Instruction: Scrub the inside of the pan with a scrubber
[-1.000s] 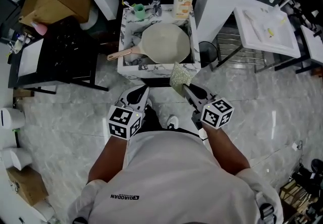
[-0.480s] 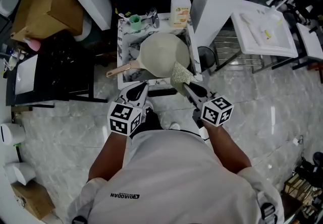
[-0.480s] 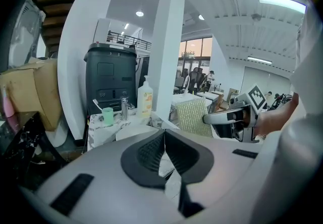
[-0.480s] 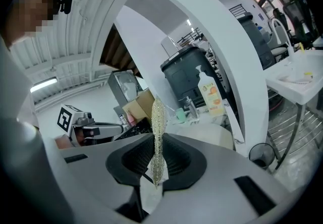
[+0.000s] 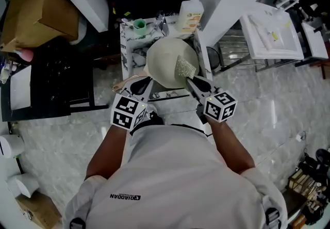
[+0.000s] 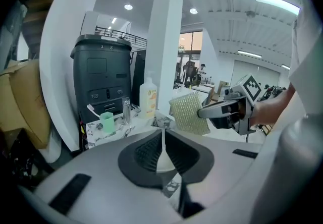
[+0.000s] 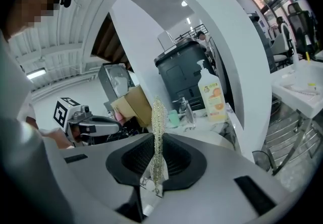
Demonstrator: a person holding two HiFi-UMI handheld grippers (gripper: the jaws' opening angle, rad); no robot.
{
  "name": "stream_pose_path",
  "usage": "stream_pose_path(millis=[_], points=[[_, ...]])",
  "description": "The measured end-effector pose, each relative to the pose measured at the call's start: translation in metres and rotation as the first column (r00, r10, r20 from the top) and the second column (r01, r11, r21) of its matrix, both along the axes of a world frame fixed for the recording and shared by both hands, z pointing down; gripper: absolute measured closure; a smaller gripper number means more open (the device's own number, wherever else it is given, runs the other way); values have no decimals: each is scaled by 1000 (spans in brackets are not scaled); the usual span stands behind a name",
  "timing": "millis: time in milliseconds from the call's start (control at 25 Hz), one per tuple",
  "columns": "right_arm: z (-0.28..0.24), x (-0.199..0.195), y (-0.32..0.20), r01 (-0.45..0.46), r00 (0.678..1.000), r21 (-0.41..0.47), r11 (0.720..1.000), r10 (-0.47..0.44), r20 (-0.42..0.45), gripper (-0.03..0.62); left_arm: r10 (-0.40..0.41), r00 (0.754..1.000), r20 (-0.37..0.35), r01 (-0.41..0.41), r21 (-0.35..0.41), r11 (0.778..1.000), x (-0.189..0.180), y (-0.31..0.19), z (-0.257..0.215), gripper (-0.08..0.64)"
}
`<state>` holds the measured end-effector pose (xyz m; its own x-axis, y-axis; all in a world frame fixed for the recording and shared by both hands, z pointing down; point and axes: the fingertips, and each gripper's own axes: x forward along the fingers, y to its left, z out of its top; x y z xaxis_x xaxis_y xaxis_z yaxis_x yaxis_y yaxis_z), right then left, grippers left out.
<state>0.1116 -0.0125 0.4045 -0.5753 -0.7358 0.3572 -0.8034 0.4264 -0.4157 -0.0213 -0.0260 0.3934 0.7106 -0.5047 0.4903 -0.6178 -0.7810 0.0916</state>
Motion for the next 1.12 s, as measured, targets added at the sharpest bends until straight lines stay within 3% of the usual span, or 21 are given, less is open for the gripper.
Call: stream_pose_path(millis=[200,360,560,720,800,960,1040,1120], points=[[12,-12,-30,-44,999,-26,999,43,-23,520,64,998,25,-64,-22,998,-19,-30,17,543],[24,-18,-45,-81,996,-51,995,79,-46,520,120,987,105,-118,-24,993,-34,-46,37,543],[50,-13,-62,-111,984,-76,991,99,-148,520,206,951,230,-200,-48,979,-47,-58,77,543],[64,-12,-68,-123,983,-123,985,103,-151,520,282,918,278,-260,-115,959,-51,-60,103,534],[67,-11,-72,-126,983,-132,983,106,-147,520,320,901,292,-285,-158,945,-51,-58,115,488],[74,-14,-82,-102,986,-145,984,80,-145,520,381,840,388,-331,-190,924,-54,-54,139,430],[76,-16,-89,-68,988,-148,987,46,-147,520,415,790,452,-358,-211,910,-59,-51,154,417],[78,-17,-96,-21,987,-146,989,-3,-162,520,462,722,515,-390,-248,887,-65,-48,171,407]])
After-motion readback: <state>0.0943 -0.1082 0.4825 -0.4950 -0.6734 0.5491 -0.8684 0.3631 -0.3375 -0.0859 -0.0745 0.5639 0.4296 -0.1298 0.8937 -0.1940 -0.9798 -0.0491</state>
